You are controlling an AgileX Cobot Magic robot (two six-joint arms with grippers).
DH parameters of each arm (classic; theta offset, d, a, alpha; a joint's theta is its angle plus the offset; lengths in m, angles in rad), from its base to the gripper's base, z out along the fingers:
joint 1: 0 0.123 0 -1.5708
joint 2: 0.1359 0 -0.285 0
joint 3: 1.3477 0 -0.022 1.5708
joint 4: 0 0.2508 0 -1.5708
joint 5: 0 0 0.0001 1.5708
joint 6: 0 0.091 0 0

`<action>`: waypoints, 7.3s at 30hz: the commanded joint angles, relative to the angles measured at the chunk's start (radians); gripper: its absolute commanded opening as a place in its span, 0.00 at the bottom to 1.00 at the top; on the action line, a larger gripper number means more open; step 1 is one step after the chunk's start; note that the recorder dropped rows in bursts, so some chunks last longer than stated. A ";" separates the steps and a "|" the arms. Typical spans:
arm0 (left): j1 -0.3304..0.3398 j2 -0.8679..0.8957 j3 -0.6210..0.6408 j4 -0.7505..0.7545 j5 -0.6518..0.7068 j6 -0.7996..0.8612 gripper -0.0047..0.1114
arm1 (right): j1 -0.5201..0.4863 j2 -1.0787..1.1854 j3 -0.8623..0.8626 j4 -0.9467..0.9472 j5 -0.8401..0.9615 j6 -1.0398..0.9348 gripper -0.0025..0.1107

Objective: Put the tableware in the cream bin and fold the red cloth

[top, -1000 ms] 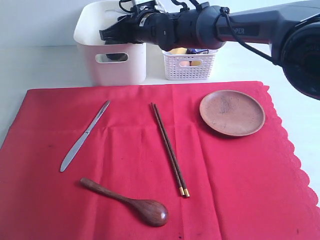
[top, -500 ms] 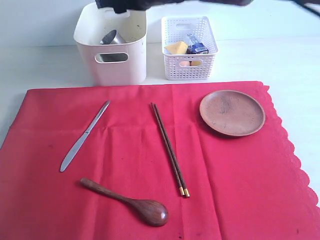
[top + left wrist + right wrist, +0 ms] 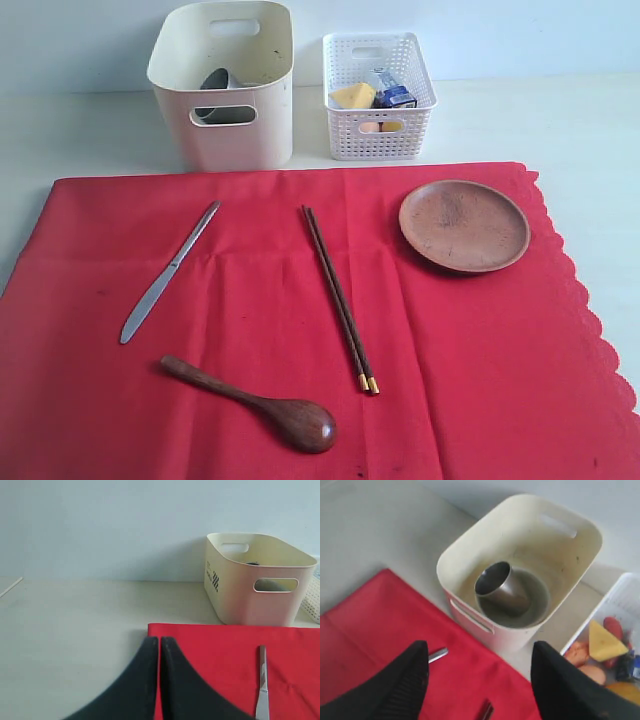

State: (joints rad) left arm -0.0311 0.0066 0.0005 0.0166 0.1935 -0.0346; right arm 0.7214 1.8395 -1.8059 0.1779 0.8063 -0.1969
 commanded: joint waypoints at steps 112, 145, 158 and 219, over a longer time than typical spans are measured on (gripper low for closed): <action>0.003 -0.007 -0.001 -0.006 0.000 -0.001 0.07 | 0.133 0.114 0.646 -0.025 -0.240 0.010 0.48; 0.003 -0.007 -0.001 -0.006 0.000 -0.001 0.07 | 0.133 0.202 0.638 -0.262 -0.304 0.153 0.02; 0.003 -0.007 -0.001 -0.006 0.000 -0.001 0.07 | 0.133 0.202 0.638 -0.255 -0.285 0.225 0.39; 0.003 -0.007 -0.001 -0.006 0.000 -0.001 0.07 | 0.133 0.190 0.529 -0.197 -0.141 0.251 0.61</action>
State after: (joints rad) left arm -0.0311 0.0066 0.0005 0.0166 0.1935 -0.0346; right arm 0.8552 2.0404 -1.2665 0.0000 0.6614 0.0462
